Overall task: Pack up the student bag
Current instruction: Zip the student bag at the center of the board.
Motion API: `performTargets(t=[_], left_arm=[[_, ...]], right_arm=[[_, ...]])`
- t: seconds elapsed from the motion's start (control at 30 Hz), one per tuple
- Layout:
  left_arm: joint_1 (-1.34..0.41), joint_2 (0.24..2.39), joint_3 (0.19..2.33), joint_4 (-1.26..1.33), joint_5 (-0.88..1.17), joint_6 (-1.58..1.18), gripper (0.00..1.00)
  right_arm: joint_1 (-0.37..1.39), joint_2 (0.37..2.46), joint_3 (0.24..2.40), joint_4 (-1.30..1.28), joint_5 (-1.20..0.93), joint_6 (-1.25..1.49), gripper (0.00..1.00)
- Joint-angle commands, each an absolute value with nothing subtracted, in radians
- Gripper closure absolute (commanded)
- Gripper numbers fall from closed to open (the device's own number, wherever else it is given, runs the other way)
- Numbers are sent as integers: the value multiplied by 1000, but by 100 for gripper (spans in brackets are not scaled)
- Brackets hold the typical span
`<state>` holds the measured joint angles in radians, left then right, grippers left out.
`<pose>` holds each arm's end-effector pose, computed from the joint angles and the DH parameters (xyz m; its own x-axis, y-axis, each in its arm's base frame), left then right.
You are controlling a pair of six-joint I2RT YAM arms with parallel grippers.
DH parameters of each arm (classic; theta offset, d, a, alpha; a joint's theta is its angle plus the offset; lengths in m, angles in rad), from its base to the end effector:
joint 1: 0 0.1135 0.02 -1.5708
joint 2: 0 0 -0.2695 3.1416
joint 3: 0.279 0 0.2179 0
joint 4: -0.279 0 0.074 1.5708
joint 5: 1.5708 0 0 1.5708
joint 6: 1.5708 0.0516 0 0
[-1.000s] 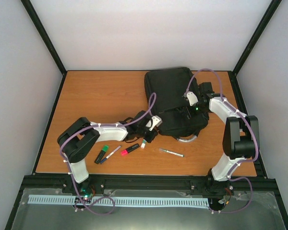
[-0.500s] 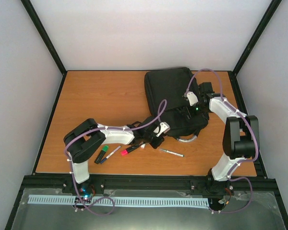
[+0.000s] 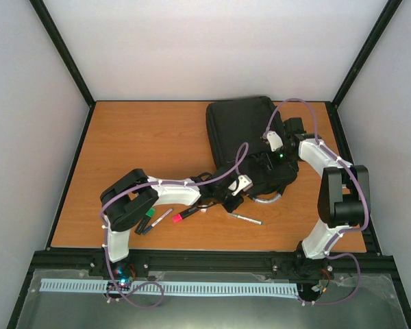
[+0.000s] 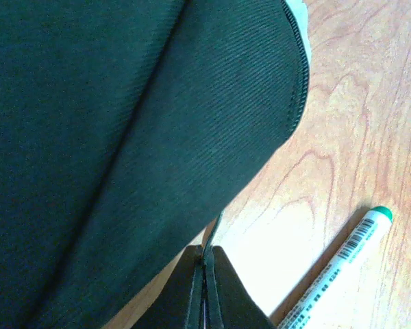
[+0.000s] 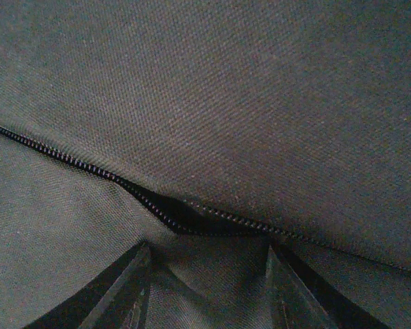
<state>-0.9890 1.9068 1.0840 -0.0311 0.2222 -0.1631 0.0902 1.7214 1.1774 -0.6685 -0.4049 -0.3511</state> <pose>0.1977 -0.3212 0.1615 -0.5540 0.5541 -0.6214 0.8154 0.5118 -0.2706 0.3102 0.0485 0.2092 -0.8000 -0.3898 -0.4562 -0.5277 0.8189 0.2258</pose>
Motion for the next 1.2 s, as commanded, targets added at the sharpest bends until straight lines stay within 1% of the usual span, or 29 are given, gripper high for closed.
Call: performTargets(t=[0.0,0.23,0.27,0.33,0.37,0.47,0.5,0.53,0.57,0.63,0.73,0.83,0.93,0.97,1.03,1.1,1.17], left_arm=[[-1031,1929,1151,-37,269,-142,99],[-1032,1865,1124,-60,263,-140,99],[-1032,1850,1121,-78,257,-138,97],[-1032,1822,1121,-119,242,-139,87],[-1032,1807,1121,-143,234,-141,79],[-1031,1748,1114,-213,142,-185,38],[-1031,1720,1101,-225,126,-196,26],[-1030,1684,1086,-233,99,-213,7],[-1027,1651,1067,-242,63,-238,1],[-1015,1598,1063,-282,-29,-302,0],[-964,1568,1105,-415,-215,-459,0],[-911,1537,1112,-492,-295,-545,0],[-891,1500,1101,-516,-321,-531,0],[-888,1502,1113,-534,-308,-503,0],[-887,1533,1166,-620,-333,-497,0],[-887,1544,1181,-617,-362,-491,0],[-879,1512,1124,-527,-357,-484,0]], right_arm=[[86,1745,1176,-672,-393,-353,52],[77,1718,1174,-675,-399,-351,52],[75,1705,1175,-676,-399,-352,52],[69,1672,1177,-679,-399,-354,52],[64,1653,1179,-681,-399,-354,51],[50,1583,1187,-692,-401,-356,49],[46,1561,1189,-695,-403,-358,49],[43,1538,1192,-700,-403,-362,47],[41,1517,1195,-703,-402,-365,46],[38,1470,1194,-706,-403,-379,43],[37,1412,1187,-705,-396,-404,37],[37,1364,1167,-695,-375,-410,31],[37,1327,1161,-706,-348,-414,24],[38,1319,1168,-720,-345,-416,20],[37,1308,1190,-766,-354,-425,1],[37,1292,1205,-797,-361,-426,0],[37,1271,1198,-798,-361,-415,0]])
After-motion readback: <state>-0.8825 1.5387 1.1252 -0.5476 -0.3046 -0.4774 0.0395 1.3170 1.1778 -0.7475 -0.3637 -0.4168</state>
